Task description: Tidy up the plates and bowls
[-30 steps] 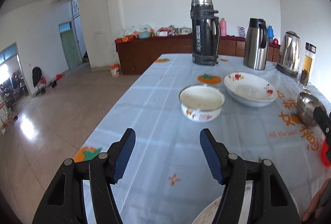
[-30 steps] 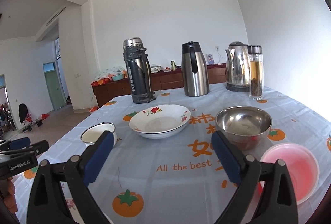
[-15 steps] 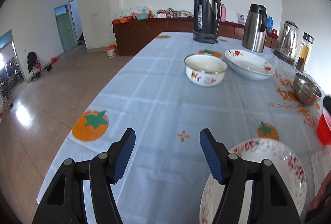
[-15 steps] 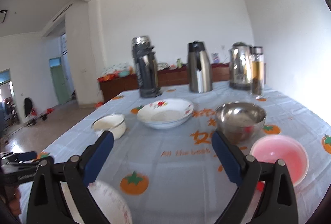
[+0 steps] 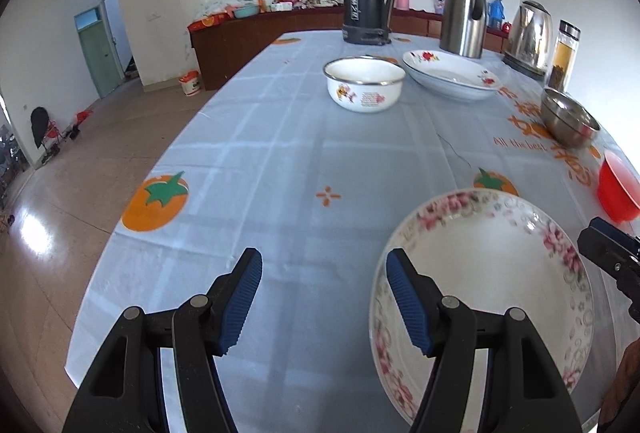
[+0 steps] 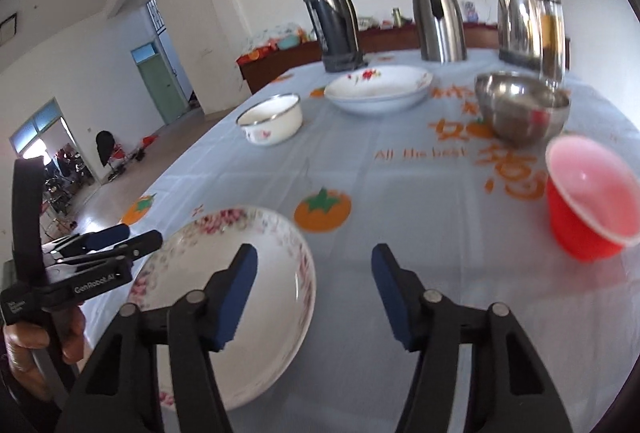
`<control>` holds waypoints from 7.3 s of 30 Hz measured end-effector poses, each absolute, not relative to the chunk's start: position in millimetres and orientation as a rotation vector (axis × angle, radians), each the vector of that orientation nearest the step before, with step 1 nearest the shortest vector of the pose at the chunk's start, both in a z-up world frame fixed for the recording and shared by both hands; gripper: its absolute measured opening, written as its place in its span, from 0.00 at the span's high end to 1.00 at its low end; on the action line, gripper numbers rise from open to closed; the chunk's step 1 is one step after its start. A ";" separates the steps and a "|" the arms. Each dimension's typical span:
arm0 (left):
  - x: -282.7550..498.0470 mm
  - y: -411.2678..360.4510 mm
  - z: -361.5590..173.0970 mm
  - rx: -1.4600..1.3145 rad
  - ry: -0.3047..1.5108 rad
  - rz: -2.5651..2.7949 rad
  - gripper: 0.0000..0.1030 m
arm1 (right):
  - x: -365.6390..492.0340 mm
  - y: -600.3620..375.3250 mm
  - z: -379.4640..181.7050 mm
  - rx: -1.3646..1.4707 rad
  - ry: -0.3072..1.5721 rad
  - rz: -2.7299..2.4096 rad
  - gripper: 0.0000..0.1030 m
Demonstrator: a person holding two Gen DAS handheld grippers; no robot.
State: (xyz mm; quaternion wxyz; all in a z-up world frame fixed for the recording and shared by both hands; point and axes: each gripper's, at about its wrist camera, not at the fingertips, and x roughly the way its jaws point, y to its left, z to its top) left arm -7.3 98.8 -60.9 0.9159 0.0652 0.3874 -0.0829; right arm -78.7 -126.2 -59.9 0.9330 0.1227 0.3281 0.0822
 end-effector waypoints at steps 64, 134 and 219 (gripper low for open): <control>-20.0 92.7 -82.7 0.003 0.862 -0.348 0.72 | -78.5 -113.8 -88.1 0.336 0.784 0.229 0.81; 191.9 -57.4 -19.1 -0.006 0.730 -0.399 0.72 | 96.2 -242.5 -21.5 0.500 0.592 -0.017 0.81; 263.8 -111.0 -56.4 0.208 0.654 -0.216 0.70 | 199.7 -234.7 -58.2 0.267 0.680 -0.142 0.44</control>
